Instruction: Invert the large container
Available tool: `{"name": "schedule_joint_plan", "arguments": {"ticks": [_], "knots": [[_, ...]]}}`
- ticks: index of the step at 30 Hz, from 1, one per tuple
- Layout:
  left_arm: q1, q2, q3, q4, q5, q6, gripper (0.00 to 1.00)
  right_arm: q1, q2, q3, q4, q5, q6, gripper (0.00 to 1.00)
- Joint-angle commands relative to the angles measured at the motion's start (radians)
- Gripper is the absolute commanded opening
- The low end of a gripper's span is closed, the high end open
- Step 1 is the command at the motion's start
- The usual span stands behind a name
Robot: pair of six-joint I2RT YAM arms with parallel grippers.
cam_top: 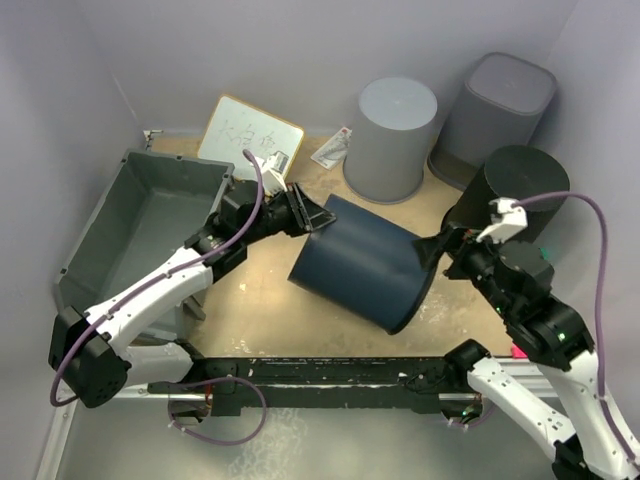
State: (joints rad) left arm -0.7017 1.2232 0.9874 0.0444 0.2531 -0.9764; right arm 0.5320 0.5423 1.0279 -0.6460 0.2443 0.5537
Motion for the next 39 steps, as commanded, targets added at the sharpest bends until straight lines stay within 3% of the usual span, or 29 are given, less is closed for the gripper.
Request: {"name": "schedule_joint_plan", "arguments": {"ticks": [1, 3, 13, 22, 26, 27, 33, 39], "knots": [[0.056, -0.002, 0.052, -0.209, -0.056, 0.246, 0.26, 0.008, 0.043, -0.019, -0.024, -0.177, 0.088, 1.00], [0.062, 0.009, 0.067, -0.262, -0.081, 0.284, 0.32, 0.008, 0.006, -0.072, -0.009, -0.190, 0.122, 1.00], [0.062, 0.052, 0.073, -0.301, -0.073, 0.330, 0.33, 0.008, -0.164, -0.297, 0.078, -0.264, 0.321, 0.97], [0.063, 0.103, 0.069, -0.285, -0.032, 0.325, 0.33, 0.008, -0.225, -0.397, 0.255, -0.372, 0.383, 0.38], [0.061, 0.116, 0.050, -0.255, 0.004, 0.308, 0.33, 0.008, -0.207, -0.327, 0.260, -0.310, 0.307, 0.04], [0.061, 0.120, 0.044, -0.248, 0.010, 0.302, 0.33, 0.008, -0.189, -0.293, 0.247, -0.305, 0.272, 0.00], [0.045, 0.122, -0.006, -0.156, 0.009, 0.248, 0.33, 0.008, -0.016, -0.046, 0.188, -0.302, 0.043, 0.00], [-0.006, 0.153, -0.004, -0.145, -0.041, 0.234, 0.33, 0.008, 0.254, 0.252, 0.095, -0.275, -0.219, 0.00]]}}
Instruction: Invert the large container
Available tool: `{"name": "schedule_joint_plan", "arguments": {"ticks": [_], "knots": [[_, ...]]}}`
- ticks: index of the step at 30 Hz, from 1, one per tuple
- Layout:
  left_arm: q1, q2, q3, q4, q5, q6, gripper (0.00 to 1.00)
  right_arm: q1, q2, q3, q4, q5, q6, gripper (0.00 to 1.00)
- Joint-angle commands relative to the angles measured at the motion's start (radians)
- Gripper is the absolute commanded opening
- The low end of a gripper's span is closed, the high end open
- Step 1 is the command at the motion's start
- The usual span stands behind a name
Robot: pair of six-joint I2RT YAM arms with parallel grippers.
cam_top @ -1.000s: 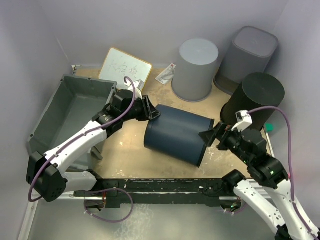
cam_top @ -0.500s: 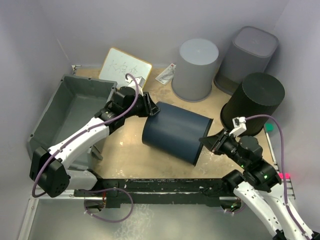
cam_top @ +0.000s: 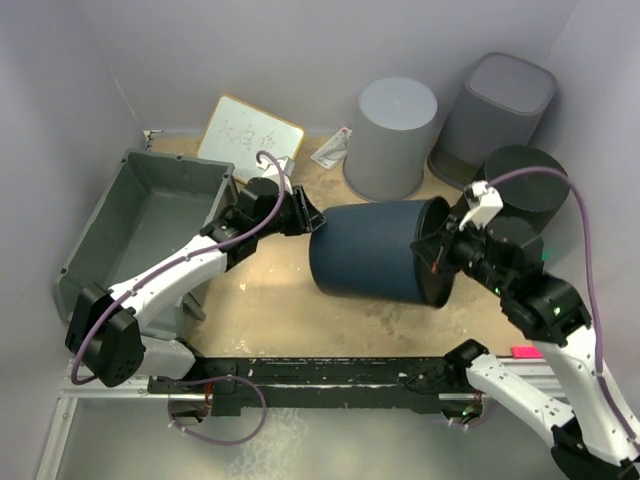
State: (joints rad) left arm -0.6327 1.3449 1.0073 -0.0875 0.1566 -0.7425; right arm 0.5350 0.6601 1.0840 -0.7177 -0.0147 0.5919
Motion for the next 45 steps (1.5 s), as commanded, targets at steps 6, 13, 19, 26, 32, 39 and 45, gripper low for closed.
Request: {"name": "schedule_joint_plan", "arguments": {"ticks": [6, 13, 19, 26, 32, 39, 45], "knots": [[-0.076, 0.022, -0.001, -0.087, -0.013, 0.039, 0.35, 0.005, 0.376, 0.476, 0.004, -0.025, -0.448, 0.00], [-0.067, 0.018, 0.060, -0.243, -0.139, 0.122, 0.42, 0.148, 0.492, 0.508, -0.060, -0.053, -0.501, 0.00], [-0.050, 0.001, 0.099, -0.300, -0.181, 0.158, 0.43, 0.304, 0.470, 0.364, -0.067, -0.085, -0.509, 0.00], [-0.019, -0.022, 0.151, -0.370, -0.231, 0.186, 0.43, 0.407, 0.456, 0.235, -0.069, 0.047, -0.507, 0.00], [0.007, -0.091, 0.257, -0.489, -0.359, 0.224, 0.47, 0.407, 0.455, 0.174, -0.033, 0.230, -0.541, 0.00], [0.021, -0.158, 0.383, -0.662, -0.533, 0.272, 0.55, 0.384, 0.457, 0.133, 0.145, 0.488, -0.653, 0.00], [0.043, -0.178, 0.427, -0.843, -0.710, 0.260, 0.58, 0.207, 0.492, 0.148, 0.268, 0.398, -0.697, 0.00]]}}
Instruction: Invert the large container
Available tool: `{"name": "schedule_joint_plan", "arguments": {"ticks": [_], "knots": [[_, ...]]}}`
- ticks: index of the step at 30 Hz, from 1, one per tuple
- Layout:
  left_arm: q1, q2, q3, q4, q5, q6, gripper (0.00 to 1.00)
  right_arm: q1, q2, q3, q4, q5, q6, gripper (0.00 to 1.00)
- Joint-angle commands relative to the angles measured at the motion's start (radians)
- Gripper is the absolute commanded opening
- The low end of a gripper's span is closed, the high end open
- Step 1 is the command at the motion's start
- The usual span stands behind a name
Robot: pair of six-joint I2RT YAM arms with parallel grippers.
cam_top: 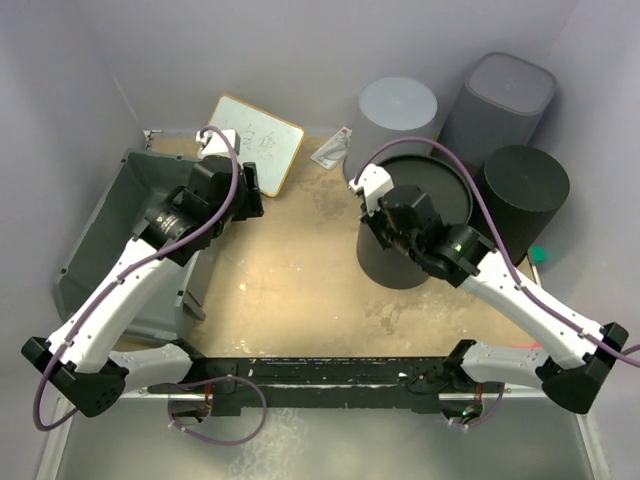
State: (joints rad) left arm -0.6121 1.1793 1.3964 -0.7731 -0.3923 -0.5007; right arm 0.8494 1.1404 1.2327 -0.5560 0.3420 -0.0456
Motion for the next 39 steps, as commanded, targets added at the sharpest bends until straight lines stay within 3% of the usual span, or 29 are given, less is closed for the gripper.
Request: {"name": "schedule_joint_plan", "arguments": {"ticks": [1, 12, 13, 16, 19, 22, 26, 30, 35, 39], "knots": [[0.034, -0.017, 0.036, -0.178, -0.182, 0.013, 0.59, -0.121, 0.016, 0.001, 0.123, 0.039, -0.064, 0.00], [0.207, -0.030, -0.101, -0.172, -0.177, 0.046, 0.63, -0.151, 0.096, 0.071, 0.183, 0.005, -0.071, 0.00], [0.217, -0.023, -0.114, -0.172, -0.181, 0.057, 0.63, -0.150, 0.102, 0.083, 0.175, -0.013, -0.068, 0.03], [0.225, -0.018, -0.169, -0.155, -0.172, 0.078, 0.63, -0.151, 0.093, 0.115, 0.152, -0.090, -0.038, 0.37], [0.234, -0.017, -0.227, -0.114, -0.155, 0.104, 0.64, -0.150, 0.057, 0.138, 0.159, -0.132, -0.010, 0.63], [0.263, 0.019, -0.258, -0.100, -0.132, 0.129, 0.65, -0.150, 0.013, 0.146, 0.148, -0.216, 0.038, 0.72], [0.317, 0.079, -0.284, -0.065, -0.057, 0.148, 0.64, -0.150, -0.059, 0.121, 0.131, -0.270, 0.090, 0.74], [0.330, 0.124, -0.288, -0.032, 0.124, 0.140, 0.47, -0.151, -0.138, 0.081, 0.112, -0.288, 0.140, 0.75], [0.327, 0.153, -0.230, -0.057, 0.320, 0.085, 0.00, -0.150, -0.244, 0.084, 0.039, -0.231, 0.171, 0.75], [0.284, 0.095, -0.154, -0.091, 0.402, -0.002, 0.00, -0.150, -0.302, 0.110, -0.035, -0.182, 0.195, 0.75]]}}
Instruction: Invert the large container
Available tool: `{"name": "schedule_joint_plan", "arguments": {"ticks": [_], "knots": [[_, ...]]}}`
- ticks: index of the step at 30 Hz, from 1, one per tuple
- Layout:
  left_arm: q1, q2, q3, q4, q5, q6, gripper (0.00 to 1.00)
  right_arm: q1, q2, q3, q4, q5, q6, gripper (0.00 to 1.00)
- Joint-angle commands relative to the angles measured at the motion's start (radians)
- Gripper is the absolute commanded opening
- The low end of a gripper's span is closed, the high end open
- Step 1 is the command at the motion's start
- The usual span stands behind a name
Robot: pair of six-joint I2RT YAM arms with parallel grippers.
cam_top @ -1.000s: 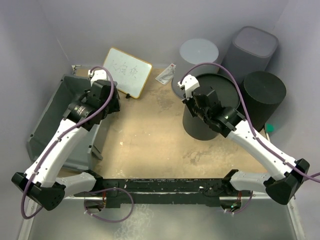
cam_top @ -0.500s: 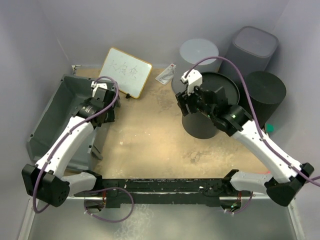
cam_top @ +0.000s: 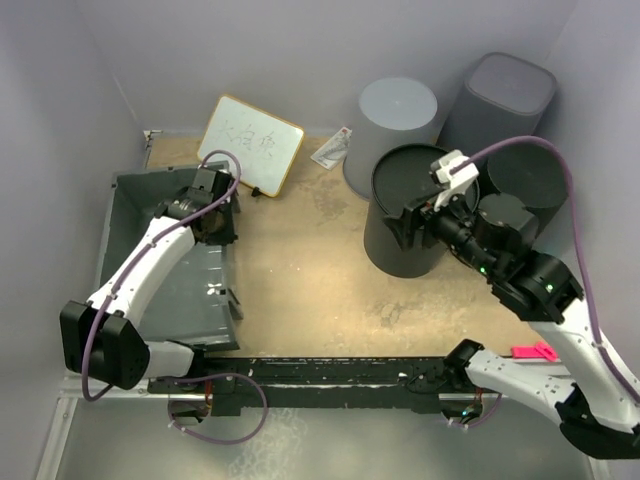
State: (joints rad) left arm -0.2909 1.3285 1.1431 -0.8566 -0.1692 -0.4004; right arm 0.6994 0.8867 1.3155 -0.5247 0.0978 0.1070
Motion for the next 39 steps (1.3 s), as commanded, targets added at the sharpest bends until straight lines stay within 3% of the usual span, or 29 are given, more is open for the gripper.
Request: {"name": "schedule_joint_plan", "arguments": {"ticks": [1, 7, 13, 17, 23, 31, 35, 36, 37, 39], "knots": [[-0.057, -0.070, 0.124, -0.014, 0.188, -0.121, 0.00, -0.001, -0.060, 0.031, -0.076, 0.076, 0.041, 0.75], [-0.132, -0.158, 0.208, 0.093, 0.365, -0.329, 0.00, 0.000, -0.087, 0.047, -0.103, 0.122, 0.049, 0.75], [-0.132, -0.263, 0.100, 0.566, 0.573, -0.624, 0.00, 0.000, -0.099, 0.052, -0.111, 0.161, 0.064, 0.75], [-0.132, -0.266, 0.089, 0.736, 0.654, -0.771, 0.00, -0.001, -0.088, 0.074, -0.137, 0.182, 0.061, 0.76], [-0.119, -0.275, 0.071, 0.841, 0.683, -0.885, 0.00, -0.001, -0.086, 0.079, -0.152, 0.198, 0.064, 0.76], [-0.079, -0.303, -0.196, 1.127, 0.708, -1.085, 0.00, 0.000, -0.096, 0.073, -0.156, 0.192, 0.077, 0.77], [-0.071, -0.314, -0.249, 1.120, 0.689, -1.062, 0.00, -0.001, -0.112, 0.058, -0.157, 0.195, 0.089, 0.77], [-0.066, -0.315, -0.237, 1.066, 0.687, -1.020, 0.02, -0.001, -0.112, 0.056, -0.158, 0.195, 0.090, 0.77], [-0.058, -0.316, -0.214, 0.979, 0.679, -0.954, 0.13, -0.001, -0.115, 0.055, -0.157, 0.197, 0.090, 0.77], [-0.046, -0.312, -0.137, 0.704, 0.625, -0.782, 0.43, -0.001, -0.119, 0.053, -0.143, 0.215, 0.097, 0.77]]}}
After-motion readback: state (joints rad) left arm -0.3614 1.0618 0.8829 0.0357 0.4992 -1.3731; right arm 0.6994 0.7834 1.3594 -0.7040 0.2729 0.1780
